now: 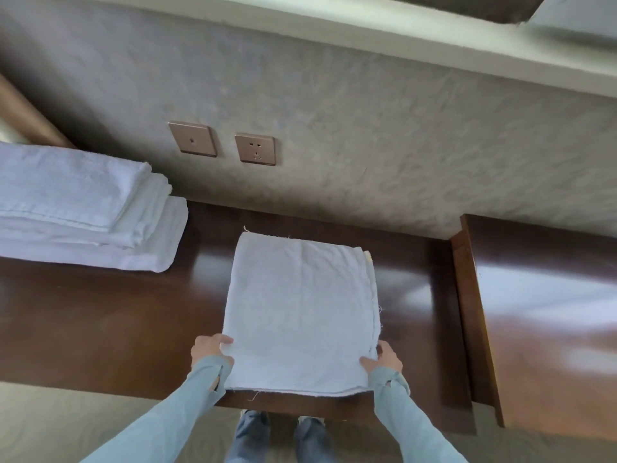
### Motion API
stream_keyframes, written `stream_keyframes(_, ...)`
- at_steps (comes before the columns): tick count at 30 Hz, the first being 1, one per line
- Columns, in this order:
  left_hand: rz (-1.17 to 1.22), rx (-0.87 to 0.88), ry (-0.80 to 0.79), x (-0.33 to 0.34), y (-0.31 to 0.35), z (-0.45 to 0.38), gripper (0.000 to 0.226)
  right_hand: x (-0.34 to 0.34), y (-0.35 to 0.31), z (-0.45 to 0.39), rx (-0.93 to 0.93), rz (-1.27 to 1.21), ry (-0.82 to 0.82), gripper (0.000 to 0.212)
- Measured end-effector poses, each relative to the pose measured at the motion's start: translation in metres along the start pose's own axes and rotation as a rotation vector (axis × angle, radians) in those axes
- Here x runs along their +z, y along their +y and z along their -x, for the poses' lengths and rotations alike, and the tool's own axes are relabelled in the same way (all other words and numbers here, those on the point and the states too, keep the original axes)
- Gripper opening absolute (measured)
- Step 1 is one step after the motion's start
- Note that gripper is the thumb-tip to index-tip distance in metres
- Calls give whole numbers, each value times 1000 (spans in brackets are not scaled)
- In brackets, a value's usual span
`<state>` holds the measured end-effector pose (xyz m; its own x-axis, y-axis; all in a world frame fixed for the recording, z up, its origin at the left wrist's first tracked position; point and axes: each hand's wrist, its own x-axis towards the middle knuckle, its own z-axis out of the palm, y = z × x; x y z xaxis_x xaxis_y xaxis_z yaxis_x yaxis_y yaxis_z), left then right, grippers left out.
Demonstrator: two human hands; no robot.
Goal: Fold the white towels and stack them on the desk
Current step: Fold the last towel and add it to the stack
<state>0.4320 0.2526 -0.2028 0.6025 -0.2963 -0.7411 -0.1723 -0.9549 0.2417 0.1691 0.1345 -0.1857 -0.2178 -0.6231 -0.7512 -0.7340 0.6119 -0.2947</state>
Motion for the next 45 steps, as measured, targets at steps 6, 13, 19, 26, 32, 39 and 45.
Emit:
stream_keyframes(6,688,61,-319,2,49,1,25,34,-62,23,-334,-184,-219,58)
stream_keyframes(13,1149,-178,-550,-24,71,-28,39,109,-126,71,-613,-98,-486,58)
stream_keyframes(19,718,-236,-347,-29,63,-75,56,155,-91,70,-481,223,-482,60)
stream_keyframes(26,741,-125,-275,-28,97,-89,53,158,-66,66,-452,437,-527,61)
stream_keyframes(32,646,-33,-260,-36,135,-106,71,153,-68,72,-527,361,-304,44)
stream_keyframes(39,680,186,-178,-45,137,-129,51,160,-46,95,-913,379,-306,32)
stream_keyframes(45,424,275,9,-43,131,-139,46,184,-55,76,-875,655,-485,44)
